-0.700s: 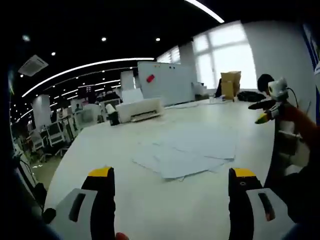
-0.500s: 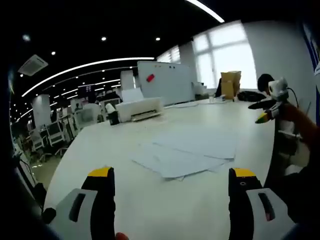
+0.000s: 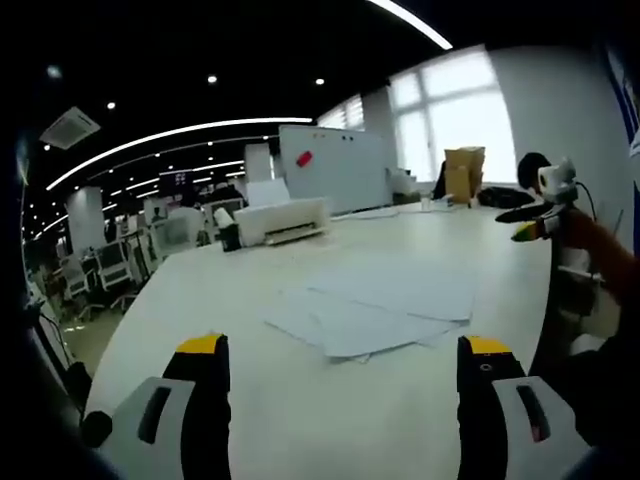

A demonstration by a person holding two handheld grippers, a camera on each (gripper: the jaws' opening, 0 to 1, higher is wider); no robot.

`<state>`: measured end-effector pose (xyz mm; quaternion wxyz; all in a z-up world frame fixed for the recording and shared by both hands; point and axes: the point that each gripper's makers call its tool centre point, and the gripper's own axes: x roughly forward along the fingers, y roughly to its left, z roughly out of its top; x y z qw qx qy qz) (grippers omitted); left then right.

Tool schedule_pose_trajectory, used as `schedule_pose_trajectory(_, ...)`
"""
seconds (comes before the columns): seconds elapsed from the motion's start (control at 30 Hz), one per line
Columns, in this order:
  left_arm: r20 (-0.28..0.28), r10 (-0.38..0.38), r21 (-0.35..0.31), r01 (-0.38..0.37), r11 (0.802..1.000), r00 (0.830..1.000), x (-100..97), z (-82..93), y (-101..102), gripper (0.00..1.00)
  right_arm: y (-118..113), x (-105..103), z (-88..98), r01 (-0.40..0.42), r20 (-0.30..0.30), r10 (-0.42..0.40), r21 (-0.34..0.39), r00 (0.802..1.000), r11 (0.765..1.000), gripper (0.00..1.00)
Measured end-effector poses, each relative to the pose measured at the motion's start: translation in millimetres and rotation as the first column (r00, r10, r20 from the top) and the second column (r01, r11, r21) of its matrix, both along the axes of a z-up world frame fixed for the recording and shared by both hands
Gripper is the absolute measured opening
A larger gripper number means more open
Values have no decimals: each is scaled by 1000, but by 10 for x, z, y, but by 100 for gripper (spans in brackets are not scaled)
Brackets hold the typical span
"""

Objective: Organize the stack of printing papers by aligning and flattening the scattered papers on the table

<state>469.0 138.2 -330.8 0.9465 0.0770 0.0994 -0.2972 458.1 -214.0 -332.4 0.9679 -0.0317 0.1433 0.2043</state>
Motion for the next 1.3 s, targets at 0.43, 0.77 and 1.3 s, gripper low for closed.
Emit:
schedule_pose_trajectory(0.43, -7, -2, 20, 2, 1000, 1000, -8, -31, -2, 97, 101, 101, -50, -16, -14, 16, 2, 1000, 1000, 90)
schedule_pose_trajectory(0.77, -10, 0, 10, 0, 1000, 1000, -4, -23, -2, 97, 126, 165, -41, -17, -9, 17, 35, 1000, 999, 90)
schedule_pose_trajectory(1.3, -13, -3, 14, 4, 1000, 1000, -7, -16, -14, 97, 143, 234, -120, -16, -28, 17, 28, 999, 999, 90)
